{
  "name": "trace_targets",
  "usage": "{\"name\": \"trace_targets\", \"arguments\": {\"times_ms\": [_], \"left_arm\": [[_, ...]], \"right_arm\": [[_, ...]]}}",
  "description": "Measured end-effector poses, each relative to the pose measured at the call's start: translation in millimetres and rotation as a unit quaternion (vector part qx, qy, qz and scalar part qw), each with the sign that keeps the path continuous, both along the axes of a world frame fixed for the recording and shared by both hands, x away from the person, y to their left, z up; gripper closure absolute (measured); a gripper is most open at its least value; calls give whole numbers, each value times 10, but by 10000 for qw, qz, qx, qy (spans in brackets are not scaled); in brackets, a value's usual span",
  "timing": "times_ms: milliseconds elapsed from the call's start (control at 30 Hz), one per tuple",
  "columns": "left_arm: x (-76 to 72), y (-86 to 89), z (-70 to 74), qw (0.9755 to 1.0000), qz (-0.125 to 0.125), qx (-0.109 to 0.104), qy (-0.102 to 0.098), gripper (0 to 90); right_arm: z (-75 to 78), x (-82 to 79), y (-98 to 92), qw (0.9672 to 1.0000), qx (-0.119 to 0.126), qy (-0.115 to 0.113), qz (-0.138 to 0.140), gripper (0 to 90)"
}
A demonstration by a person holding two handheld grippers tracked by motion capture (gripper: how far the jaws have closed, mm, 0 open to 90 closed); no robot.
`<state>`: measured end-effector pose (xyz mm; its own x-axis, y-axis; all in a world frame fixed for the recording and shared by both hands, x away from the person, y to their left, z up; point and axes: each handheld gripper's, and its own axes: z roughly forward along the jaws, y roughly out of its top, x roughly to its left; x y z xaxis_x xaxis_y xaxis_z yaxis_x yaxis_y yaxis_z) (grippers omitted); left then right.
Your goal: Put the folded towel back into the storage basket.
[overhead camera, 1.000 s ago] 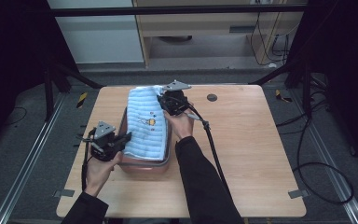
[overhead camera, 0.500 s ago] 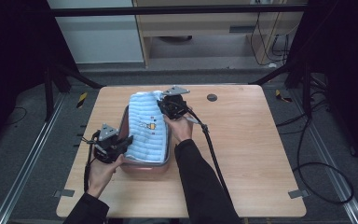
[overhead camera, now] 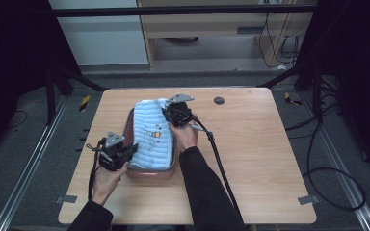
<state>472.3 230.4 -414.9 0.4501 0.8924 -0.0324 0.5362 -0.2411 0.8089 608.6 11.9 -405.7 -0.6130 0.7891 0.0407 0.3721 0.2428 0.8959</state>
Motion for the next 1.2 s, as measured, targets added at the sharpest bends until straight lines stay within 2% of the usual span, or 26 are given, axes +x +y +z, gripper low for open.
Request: {"name": "trace_targets", "arguments": {"times_ms": [667,867,1033,1100,1200], "left_arm": [[20,-11,-149,9998,62,171,108,828],[44,-5,-181,9995,87,217,207,809],[62,8,-200,9992,152,276,241,753],[63,21,-180,9993,164,244,214,695],[49,51,-126,9995,213,191,123,665]], "right_arm": [[-301,31,15,9993,-171,326,-23,824],[-348,41,32,9986,-331,403,-11,808],[-370,42,41,9976,-485,489,-31,736],[-358,35,25,9978,-512,402,-80,702],[-305,31,-24,9984,-452,317,-118,651]]}}
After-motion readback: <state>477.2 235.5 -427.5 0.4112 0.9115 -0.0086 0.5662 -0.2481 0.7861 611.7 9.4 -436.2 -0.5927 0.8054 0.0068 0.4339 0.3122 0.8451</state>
